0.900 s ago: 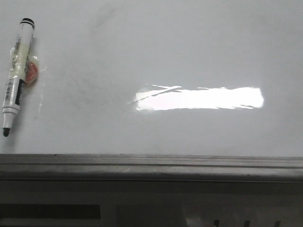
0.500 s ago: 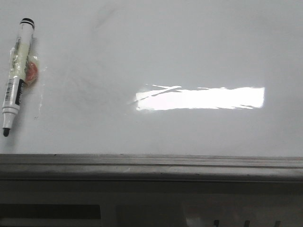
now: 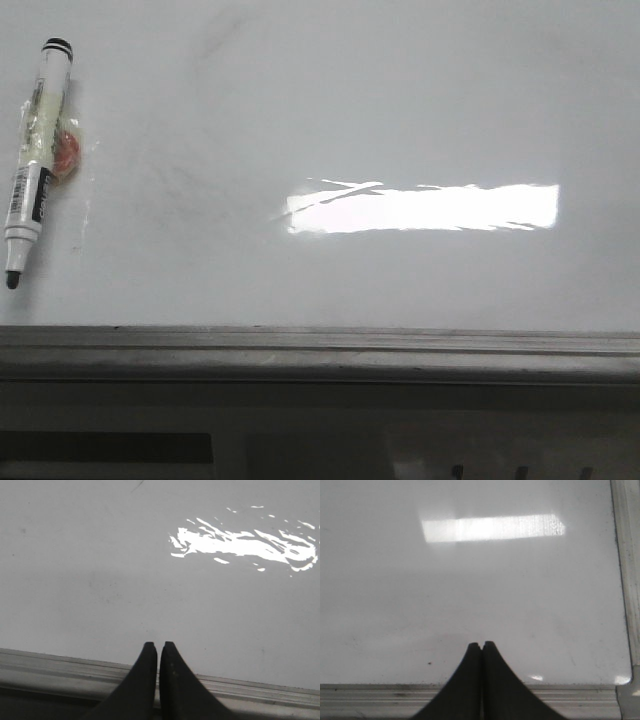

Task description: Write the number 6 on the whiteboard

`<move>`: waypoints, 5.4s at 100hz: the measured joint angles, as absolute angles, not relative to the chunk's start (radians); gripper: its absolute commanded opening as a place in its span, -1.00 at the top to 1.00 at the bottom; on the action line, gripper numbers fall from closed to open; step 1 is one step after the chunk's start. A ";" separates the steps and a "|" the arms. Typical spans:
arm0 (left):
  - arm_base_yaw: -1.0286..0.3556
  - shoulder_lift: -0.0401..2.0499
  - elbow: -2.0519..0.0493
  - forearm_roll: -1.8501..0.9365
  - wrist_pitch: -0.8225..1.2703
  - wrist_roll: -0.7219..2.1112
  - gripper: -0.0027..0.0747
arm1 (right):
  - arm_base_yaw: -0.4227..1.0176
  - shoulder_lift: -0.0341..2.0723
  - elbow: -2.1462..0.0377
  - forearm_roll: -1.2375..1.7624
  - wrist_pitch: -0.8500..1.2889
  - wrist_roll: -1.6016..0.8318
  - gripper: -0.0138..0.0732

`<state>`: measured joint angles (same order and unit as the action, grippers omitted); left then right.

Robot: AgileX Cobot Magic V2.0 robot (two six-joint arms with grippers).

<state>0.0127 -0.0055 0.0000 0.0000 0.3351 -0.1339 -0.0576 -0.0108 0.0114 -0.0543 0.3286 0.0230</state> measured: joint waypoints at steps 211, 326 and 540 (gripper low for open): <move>0.013 0.317 -0.290 0.116 0.099 -0.154 0.19 | -0.058 0.246 -0.150 0.169 0.191 0.035 0.83; -0.706 0.810 -0.288 -0.170 -0.058 -0.154 -0.11 | -0.058 0.246 -0.150 0.169 0.173 0.035 0.83; -0.925 0.946 -0.291 0.356 -0.381 -0.154 0.98 | 1.004 1.034 -0.695 0.147 0.117 0.009 -0.12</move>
